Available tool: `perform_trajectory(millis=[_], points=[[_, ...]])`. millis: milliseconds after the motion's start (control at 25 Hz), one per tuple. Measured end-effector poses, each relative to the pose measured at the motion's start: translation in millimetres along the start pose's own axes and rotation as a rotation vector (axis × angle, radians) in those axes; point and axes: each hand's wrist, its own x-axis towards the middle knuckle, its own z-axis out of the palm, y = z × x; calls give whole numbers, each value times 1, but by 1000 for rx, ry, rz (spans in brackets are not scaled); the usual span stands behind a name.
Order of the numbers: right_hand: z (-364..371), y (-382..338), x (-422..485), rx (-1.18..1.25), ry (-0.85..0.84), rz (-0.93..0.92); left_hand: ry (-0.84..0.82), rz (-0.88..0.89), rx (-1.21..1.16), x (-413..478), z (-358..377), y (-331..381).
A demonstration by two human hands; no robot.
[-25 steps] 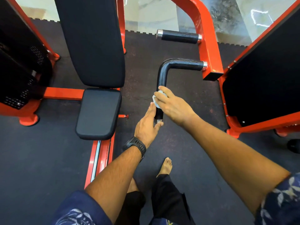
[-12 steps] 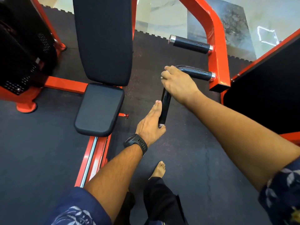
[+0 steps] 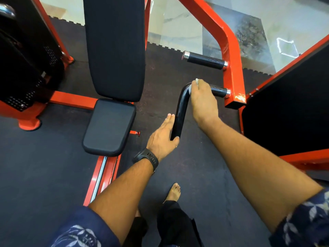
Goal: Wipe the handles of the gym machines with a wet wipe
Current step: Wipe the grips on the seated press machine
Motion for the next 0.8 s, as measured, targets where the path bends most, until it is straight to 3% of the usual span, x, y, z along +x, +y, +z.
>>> perform_trajectory(millis=[160,360,440,640,800], points=[[-11,-31,-4,398,-61,-46,182,-82,-301,13,-34,26],[-61,-80,-9,979,-14,245,355,-26,-586,0,-88,48],[-83,-91,-10,1105,-25,271,433,-22,-666,-17,-111,60],[-133,-120,-34,1327,-29,53,613,12,-628,-82,-148,91],[-169,-139,-76,1413,-72,-153,851,12,-573,-156,-159,112]])
